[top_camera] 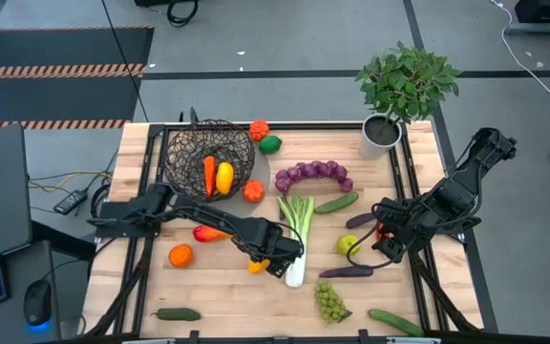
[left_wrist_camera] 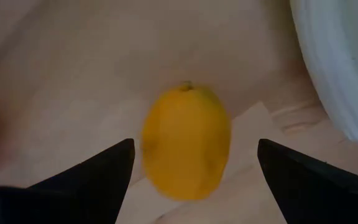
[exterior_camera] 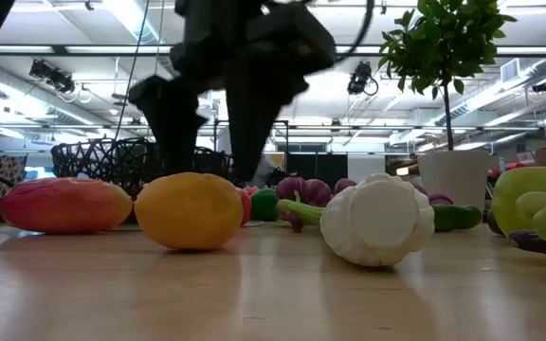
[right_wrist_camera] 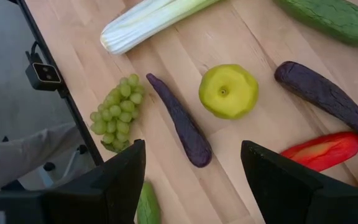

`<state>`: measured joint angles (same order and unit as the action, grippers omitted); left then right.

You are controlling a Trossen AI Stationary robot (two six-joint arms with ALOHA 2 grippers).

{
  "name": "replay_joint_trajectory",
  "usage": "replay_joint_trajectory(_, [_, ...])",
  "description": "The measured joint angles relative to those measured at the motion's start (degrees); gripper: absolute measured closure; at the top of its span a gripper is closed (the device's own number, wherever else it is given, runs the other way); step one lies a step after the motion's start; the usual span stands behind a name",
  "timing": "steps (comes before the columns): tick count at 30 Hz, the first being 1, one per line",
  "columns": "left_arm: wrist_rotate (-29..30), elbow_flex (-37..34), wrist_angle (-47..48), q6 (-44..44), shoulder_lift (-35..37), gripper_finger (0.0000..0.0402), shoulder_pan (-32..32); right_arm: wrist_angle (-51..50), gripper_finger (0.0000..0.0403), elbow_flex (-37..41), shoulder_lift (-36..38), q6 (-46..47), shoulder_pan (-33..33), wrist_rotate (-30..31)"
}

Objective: Build produce basket
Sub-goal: Put the yellow lemon into the wire basket

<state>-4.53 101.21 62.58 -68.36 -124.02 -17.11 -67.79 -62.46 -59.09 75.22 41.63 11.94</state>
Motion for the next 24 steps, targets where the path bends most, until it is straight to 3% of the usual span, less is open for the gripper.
replay_joint_trajectory(11, [-2.54, -0.03, -0.70, 1.70, -3.26, 0.0058, -1.07, -0.02, 0.0135, 0.00, 0.00, 0.18, 0.00, -0.07])
replay_joint_trajectory(21, [-2.82, 0.00, -0.98, 3.44, -3.26, 0.0160, -0.38, -0.09, 0.0135, 0.00, 0.00, 0.17, -0.07, 0.24])
replay_joint_trajectory(24, [-2.90, 0.00, -0.96, 5.41, -3.23, 0.0167, 0.02, -0.09, 0.0135, 0.00, -0.02, 0.17, -0.07, 0.28])
